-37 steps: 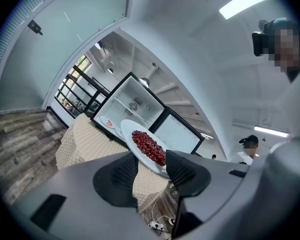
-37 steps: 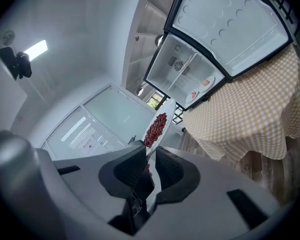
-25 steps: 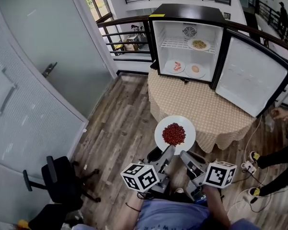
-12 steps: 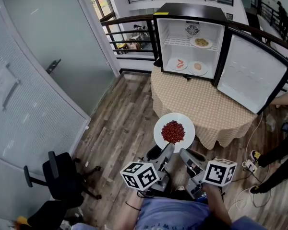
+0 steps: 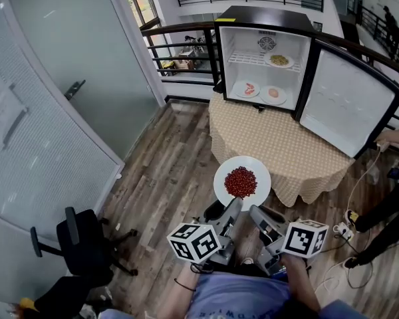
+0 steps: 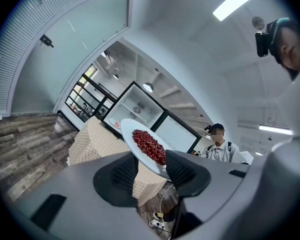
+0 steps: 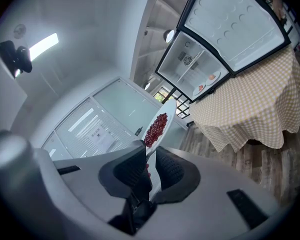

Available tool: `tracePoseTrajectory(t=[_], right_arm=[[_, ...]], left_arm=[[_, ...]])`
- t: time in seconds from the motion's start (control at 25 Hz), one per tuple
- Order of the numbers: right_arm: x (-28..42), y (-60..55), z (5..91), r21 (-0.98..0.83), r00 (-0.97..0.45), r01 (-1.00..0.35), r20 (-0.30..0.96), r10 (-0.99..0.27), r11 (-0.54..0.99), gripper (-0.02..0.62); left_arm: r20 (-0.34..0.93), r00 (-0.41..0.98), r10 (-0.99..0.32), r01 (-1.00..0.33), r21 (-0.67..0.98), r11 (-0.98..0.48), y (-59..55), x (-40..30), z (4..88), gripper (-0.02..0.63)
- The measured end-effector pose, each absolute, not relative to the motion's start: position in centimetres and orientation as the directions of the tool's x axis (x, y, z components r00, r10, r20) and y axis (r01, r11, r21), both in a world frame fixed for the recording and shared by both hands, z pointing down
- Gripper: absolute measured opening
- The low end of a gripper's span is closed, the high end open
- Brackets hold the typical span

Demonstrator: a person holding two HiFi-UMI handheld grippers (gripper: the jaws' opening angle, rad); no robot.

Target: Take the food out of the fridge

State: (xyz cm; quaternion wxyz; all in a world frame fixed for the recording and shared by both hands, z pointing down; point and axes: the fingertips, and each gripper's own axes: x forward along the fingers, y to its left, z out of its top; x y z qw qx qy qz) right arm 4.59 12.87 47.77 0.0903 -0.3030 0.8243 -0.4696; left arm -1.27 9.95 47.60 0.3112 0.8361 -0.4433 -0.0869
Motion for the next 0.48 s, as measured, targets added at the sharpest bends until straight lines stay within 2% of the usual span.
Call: tracePoseTrajectory(t=[0.48], right_arm=[[4.71,13.22,47.54,-0.830,-0.802,-0.410,0.130,-0.583,0.378,0.067]], left_arm=[[0.118,0.593,-0.797,-0.683,0.597,-0.421,10.30,-1.16,47.39,0.181]])
